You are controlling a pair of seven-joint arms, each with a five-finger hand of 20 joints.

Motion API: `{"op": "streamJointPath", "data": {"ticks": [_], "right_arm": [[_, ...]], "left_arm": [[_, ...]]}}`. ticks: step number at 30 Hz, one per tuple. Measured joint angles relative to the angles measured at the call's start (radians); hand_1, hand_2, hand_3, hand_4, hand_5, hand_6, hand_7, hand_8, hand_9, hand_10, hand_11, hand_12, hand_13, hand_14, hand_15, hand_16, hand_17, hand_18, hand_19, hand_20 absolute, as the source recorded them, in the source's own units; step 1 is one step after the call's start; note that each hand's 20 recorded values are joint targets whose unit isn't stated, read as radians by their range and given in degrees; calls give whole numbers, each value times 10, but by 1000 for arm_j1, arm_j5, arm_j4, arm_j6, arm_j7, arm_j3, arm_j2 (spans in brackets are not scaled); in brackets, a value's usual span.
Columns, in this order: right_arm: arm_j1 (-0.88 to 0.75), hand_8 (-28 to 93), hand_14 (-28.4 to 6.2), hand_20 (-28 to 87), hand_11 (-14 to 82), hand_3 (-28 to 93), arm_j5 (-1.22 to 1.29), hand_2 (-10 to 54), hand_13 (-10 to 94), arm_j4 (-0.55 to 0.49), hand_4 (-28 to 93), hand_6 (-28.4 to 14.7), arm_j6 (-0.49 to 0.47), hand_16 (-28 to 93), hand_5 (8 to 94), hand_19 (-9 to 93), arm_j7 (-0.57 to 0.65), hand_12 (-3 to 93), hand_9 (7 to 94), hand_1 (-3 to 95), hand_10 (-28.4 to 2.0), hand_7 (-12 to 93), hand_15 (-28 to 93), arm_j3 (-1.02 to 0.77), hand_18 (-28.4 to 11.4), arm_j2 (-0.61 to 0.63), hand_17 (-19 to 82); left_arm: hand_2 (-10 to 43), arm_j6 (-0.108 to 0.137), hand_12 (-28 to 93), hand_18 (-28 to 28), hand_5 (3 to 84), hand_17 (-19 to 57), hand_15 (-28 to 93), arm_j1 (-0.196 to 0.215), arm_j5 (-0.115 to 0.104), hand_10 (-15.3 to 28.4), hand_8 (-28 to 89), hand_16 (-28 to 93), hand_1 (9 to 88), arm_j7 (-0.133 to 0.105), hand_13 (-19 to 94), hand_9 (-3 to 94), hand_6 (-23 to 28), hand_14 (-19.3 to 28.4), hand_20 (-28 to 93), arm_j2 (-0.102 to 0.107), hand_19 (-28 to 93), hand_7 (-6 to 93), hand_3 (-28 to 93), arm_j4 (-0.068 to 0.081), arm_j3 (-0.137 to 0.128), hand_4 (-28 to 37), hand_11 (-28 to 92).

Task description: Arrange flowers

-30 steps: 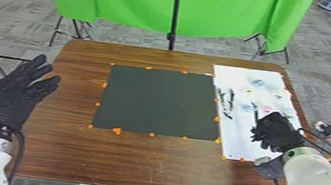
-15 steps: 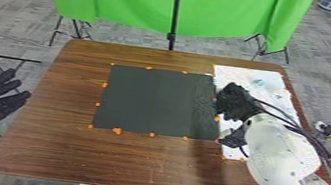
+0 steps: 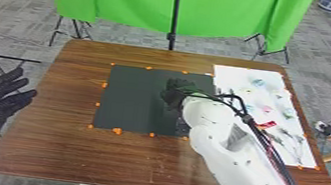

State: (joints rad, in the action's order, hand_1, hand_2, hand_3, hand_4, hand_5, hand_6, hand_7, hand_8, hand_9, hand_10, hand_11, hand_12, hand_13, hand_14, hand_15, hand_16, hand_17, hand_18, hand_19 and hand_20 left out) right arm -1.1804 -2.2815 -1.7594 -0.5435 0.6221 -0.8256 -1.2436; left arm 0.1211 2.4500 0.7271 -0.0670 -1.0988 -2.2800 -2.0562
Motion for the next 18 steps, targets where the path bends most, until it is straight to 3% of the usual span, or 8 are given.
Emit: {"op": "streamJointPath", "data": {"ticks": [8,18], "right_arm": [[52,238,-66,594,489,930,-116,162,860,164,-65,16,-71,273,685,932,36,291,917,178,-94,632,752,133,-175,-123,603],[47,156,-66,587,482,880,-75,157,864,197,-160,-5,-117,268,699,932,87,287,922,162,-94,613,748,129,-174,-227,610]], "left_arm": [[81,0,82,206,341,-76,436,-26,3,116,-104,-43,266,17,268,276,31,145,66,16,516,159,722,0,29,-256,204],[79,-3,84,206,338,-74,435,-68,7,113,-105,-39,265,62,271,276,26,141,68,40,515,166,726,7,53,-259,202]]}}
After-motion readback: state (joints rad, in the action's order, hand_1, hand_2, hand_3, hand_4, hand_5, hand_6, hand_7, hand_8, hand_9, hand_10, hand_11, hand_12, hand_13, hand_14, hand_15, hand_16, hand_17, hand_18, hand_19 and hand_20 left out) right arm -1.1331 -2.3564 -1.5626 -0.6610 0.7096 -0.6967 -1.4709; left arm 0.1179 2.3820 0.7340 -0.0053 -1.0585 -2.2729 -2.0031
